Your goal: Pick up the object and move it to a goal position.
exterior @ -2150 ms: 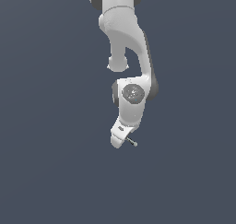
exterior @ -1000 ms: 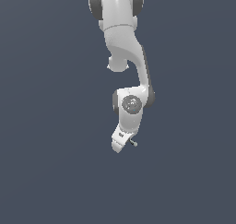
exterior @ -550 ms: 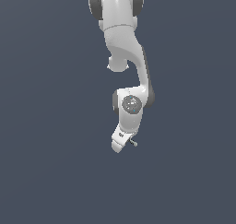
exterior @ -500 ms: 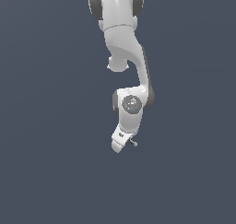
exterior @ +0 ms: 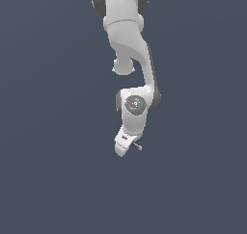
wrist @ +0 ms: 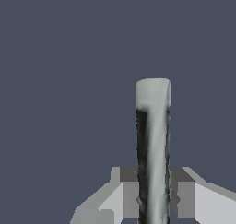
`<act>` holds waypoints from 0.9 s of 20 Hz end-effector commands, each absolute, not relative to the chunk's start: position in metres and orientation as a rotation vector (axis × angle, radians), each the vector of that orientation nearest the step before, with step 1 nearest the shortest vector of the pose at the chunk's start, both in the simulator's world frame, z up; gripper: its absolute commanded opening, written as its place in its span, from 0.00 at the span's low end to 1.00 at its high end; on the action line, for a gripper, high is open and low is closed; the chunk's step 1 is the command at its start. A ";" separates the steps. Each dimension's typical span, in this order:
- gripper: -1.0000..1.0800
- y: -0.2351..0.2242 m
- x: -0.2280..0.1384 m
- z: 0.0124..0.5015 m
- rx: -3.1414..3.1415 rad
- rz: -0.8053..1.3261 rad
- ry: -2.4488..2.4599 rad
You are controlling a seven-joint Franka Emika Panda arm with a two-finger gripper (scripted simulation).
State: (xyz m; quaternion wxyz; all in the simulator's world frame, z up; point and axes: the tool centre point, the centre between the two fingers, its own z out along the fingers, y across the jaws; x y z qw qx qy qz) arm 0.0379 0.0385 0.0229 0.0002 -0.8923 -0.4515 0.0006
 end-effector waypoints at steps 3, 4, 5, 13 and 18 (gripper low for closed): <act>0.00 0.027 0.029 0.041 -2.804 0.001 -1.418; 0.00 0.023 0.026 0.046 -2.804 0.001 -1.418; 0.00 0.020 0.023 0.052 -2.804 0.001 -1.418; 0.00 -0.018 -0.009 0.111 -2.805 0.002 -1.418; 0.00 -0.044 -0.031 0.152 -2.805 0.002 -1.418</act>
